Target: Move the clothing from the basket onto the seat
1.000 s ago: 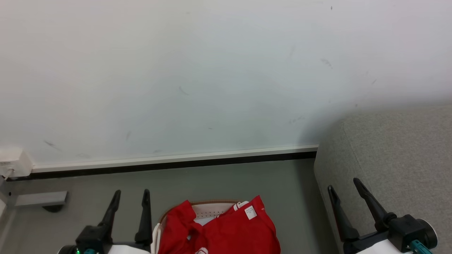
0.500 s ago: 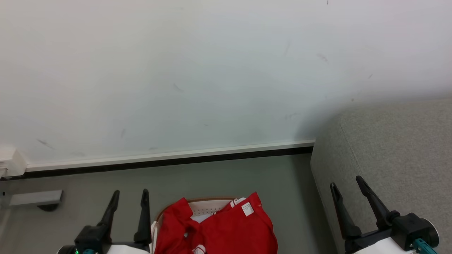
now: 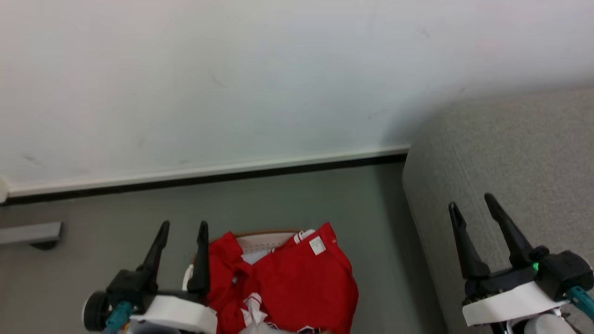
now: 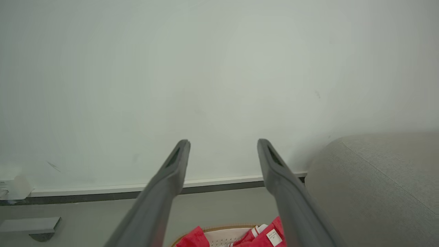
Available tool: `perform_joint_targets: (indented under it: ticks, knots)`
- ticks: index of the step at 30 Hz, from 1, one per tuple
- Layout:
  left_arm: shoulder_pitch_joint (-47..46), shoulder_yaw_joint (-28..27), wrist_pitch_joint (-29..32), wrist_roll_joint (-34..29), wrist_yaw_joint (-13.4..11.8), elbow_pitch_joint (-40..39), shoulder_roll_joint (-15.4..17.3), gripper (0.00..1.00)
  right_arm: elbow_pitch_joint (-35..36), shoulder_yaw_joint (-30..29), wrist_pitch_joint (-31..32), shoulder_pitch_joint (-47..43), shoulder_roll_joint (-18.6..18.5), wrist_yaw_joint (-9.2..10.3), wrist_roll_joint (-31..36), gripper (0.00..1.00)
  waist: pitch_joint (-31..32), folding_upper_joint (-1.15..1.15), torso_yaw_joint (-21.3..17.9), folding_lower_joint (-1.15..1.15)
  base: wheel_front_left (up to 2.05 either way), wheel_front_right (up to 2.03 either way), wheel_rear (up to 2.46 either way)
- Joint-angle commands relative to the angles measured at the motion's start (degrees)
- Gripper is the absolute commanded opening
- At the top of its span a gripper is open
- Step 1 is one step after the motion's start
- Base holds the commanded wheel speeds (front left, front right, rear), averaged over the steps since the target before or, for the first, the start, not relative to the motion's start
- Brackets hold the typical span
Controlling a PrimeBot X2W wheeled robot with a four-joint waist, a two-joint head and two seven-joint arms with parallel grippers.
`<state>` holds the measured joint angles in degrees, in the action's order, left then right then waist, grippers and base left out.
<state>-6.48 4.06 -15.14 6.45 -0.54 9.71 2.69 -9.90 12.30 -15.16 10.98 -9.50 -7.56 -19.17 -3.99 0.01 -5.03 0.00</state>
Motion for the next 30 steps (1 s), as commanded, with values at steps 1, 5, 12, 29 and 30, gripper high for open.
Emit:
perform_joint_targets:
  ticks: [1, 5, 12, 29, 30]
  knots:
    - [-1.71, 0.07, -0.02, -0.42, 0.22, 0.35, 0.37, 1.0, 0.78, -0.16, 0.02, 1.48, -0.51, 0.14, -0.21, 1.0, -3.5, -0.01, -0.85, 0.0, 0.0, 0.0, 0.0]
    - [-5.27, 0.41, -0.02, -0.47, 0.95, 1.73, 0.36, 1.0, 2.12, -0.04, 0.02, 4.24, -1.01, 0.14, -0.83, 1.0, -8.16, -0.01, -2.09, 0.0, 0.0, 0.0, 0.0]
    - [-12.57, -0.14, -0.02, -1.23, 3.35, 8.05, 0.57, 1.0, 4.35, -0.28, 0.03, 9.28, -0.08, 0.14, -1.57, 1.0, -16.24, -0.01, -4.95, 0.0, 0.0, 0.0, 0.0]
    - [-34.31, 2.61, 1.8, 0.48, 7.47, 41.05, 4.32, 1.0, 11.78, -3.18, 0.03, 17.2, 5.28, 0.14, -3.62, 1.0, -31.43, -0.01, -11.22, 0.0, 0.0, 0.0, 0.0]
    - [-35.44, 2.89, 2.36, 0.37, 7.54, 42.96, 4.6, 1.0, 12.21, -3.17, 0.03, 17.55, 5.41, 0.14, -3.76, 1.0, -32.13, -0.01, -11.6, 0.0, 0.0, 0.0, 0.0]
